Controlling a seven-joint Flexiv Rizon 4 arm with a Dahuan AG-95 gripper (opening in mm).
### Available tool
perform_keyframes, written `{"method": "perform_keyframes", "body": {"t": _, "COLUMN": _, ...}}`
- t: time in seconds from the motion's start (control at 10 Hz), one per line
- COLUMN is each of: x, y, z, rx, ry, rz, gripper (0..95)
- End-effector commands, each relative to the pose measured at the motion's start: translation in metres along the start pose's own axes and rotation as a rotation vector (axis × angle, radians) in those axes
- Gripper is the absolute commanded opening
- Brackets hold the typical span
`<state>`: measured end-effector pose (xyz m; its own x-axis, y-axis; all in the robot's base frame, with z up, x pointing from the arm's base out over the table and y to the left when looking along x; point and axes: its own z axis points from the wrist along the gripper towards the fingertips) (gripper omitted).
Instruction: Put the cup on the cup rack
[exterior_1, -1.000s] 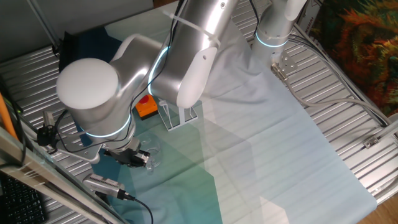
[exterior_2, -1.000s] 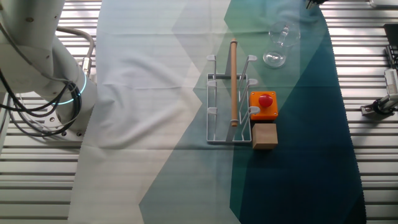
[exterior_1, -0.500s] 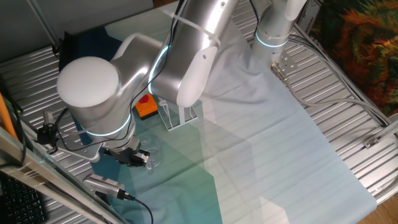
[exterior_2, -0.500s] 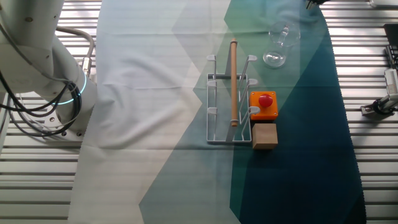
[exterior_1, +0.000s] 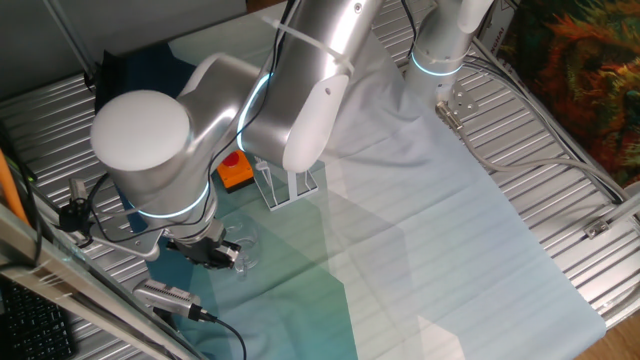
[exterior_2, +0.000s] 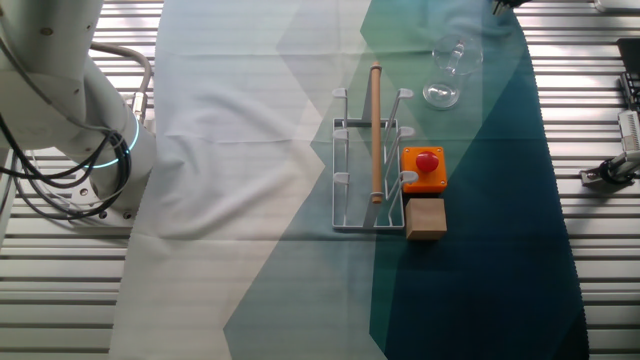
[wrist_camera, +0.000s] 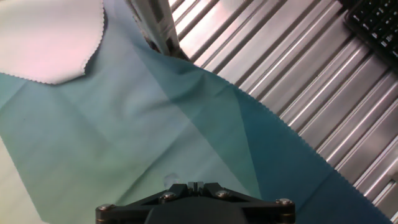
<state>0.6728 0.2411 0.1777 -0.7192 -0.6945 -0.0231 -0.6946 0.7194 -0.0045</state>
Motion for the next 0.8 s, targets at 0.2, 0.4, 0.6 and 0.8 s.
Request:
{"method": "perform_keyframes", "body": {"t": 0.2, "x": 0.0002, "y": 0.0002, "z": 0.0001, "rx": 0.0, "ry": 0.0, "rz": -0.002, "gripper": 0.0}}
{"method": "perform_keyframes", "body": {"t": 0.4, "x": 0.0002, "y": 0.0002, "z": 0.0001, "rx": 0.003, "ry": 0.005, "rz": 0.0, "gripper": 0.0}}
{"method": "perform_keyframes", "body": {"t": 0.6, "x": 0.0002, "y": 0.0002, "z": 0.0001, "rx": 0.004, "ry": 0.008, "rz": -0.008, "gripper": 0.0}}
{"method": "perform_keyframes", "body": {"t": 0.8, "x": 0.0002, "y": 0.0002, "z": 0.0001, "rx": 0.007, "ry": 0.023, "rz": -0.005, "gripper": 0.0}}
